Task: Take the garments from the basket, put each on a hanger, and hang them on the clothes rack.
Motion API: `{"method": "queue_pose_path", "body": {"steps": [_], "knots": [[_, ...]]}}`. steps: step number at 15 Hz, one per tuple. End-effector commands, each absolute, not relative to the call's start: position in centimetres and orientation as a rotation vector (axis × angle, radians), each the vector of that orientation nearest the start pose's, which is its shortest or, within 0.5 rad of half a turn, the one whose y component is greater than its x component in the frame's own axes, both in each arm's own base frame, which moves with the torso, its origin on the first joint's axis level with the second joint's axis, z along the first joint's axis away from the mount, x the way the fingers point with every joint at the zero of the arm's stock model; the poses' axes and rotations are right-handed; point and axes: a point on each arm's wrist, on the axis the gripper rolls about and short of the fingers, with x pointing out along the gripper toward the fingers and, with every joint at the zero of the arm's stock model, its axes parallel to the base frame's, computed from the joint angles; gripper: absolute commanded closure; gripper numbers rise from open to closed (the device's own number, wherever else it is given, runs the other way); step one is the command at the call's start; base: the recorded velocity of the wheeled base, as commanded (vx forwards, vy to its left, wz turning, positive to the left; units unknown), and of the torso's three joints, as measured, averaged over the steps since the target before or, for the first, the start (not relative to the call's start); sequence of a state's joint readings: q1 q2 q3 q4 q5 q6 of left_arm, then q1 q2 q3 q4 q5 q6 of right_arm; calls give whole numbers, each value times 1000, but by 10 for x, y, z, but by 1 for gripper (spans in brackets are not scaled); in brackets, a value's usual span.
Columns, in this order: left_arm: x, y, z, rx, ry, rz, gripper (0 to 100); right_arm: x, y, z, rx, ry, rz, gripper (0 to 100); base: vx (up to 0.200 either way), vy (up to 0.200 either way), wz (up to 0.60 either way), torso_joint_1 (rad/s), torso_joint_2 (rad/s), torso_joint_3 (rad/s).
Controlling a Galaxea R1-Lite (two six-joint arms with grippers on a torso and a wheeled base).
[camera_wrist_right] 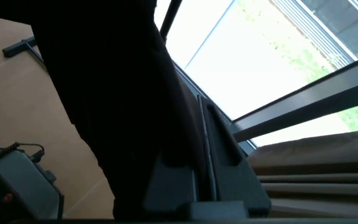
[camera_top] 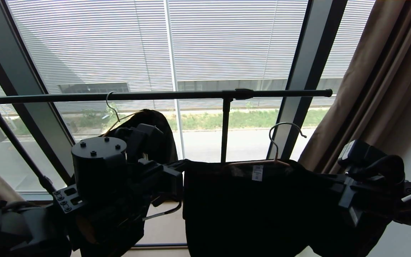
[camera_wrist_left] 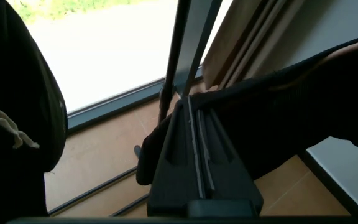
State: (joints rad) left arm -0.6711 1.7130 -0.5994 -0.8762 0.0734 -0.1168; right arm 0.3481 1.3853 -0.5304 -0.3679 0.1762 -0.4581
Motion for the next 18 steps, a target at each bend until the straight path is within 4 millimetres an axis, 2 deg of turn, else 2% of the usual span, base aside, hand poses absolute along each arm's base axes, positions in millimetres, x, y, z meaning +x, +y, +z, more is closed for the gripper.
{"method": "queue_pose_path", "body": {"steps": [1,6,10,12,14,18], "knots": [[223,-186,162,-27,225,-603,100,195,75,162,-483,380,620,100,0,0,0,0,0,0],[217,-198,174,25,238,-631,100,201,77,158,-510,356,524,100,0,0,0,0,0,0],[215,-201,181,53,244,-647,100,196,103,150,-487,363,538,100,0,0,0,0,0,0],[215,-202,180,57,245,-650,100,195,105,148,-477,373,548,100,0,0,0,0,0,0],[217,-202,181,56,243,-645,100,191,105,144,-472,382,580,100,0,0,0,0,0,0],[221,-196,181,51,244,-621,100,183,103,142,-426,373,749,100,0,0,0,0,0,0]]}}
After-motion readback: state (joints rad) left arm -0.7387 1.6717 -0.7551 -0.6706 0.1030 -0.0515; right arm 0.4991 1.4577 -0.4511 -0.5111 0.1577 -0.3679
